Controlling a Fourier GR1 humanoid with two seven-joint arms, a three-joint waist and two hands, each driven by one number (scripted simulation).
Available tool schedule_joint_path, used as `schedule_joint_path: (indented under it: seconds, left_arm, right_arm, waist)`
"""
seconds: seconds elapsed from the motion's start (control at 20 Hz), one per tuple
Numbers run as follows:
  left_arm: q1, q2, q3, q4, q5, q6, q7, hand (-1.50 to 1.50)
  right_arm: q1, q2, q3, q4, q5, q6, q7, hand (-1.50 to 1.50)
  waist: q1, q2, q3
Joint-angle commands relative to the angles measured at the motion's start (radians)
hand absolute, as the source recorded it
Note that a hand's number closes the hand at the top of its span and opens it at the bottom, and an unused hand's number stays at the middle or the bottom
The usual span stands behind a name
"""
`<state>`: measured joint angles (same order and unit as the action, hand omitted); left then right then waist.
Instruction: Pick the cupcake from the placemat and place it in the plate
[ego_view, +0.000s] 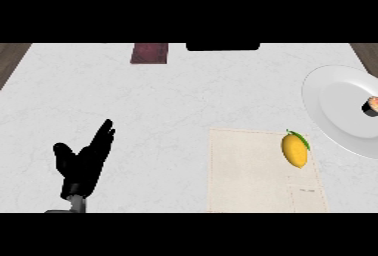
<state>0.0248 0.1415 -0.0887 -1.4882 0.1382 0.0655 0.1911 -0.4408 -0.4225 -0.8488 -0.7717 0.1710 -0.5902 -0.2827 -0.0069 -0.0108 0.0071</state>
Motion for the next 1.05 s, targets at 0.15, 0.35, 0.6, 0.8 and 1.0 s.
schedule_joint_path:
  seconds: [0.15, 0.35, 0.6, 0.8, 1.0]
  left_arm:
    - [0.043, -0.003, -0.011, -0.005, -0.015, 0.004, 0.049, 0.00]
    - [0.022, -0.014, -0.009, 0.003, -0.024, 0.010, 0.055, 0.00]
    - [0.045, -0.023, -0.017, -0.025, -0.026, 0.004, 0.061, 0.00]
    - [-0.011, -0.006, 0.038, 0.040, -0.002, -0.017, 0.045, 0.00]
    - [0.033, -0.022, 0.018, 0.021, -0.014, -0.027, 0.029, 0.00]
  right_arm:
    - [0.237, 0.134, 0.068, -0.297, -0.075, 0.173, 0.020, -1.50]
    - [0.354, 0.228, 0.152, -0.478, -0.028, 0.152, 0.096, -1.50]
    - [0.531, 0.308, 0.219, -0.711, 0.032, 0.156, 0.204, -1.50]
    - [0.620, 0.417, 0.292, -0.865, 0.102, 0.106, 0.264, -1.50]
    - [0.675, 0.419, 0.336, -0.873, 0.078, 0.107, 0.244, -1.50]
  waist:
    - [-0.009, 0.005, -0.008]
    - [-0.004, 0.007, -0.008]
    - [0.000, 0.008, -0.008]
    - [-0.001, 0.010, -0.008]
    - [0.004, 0.010, -0.007]
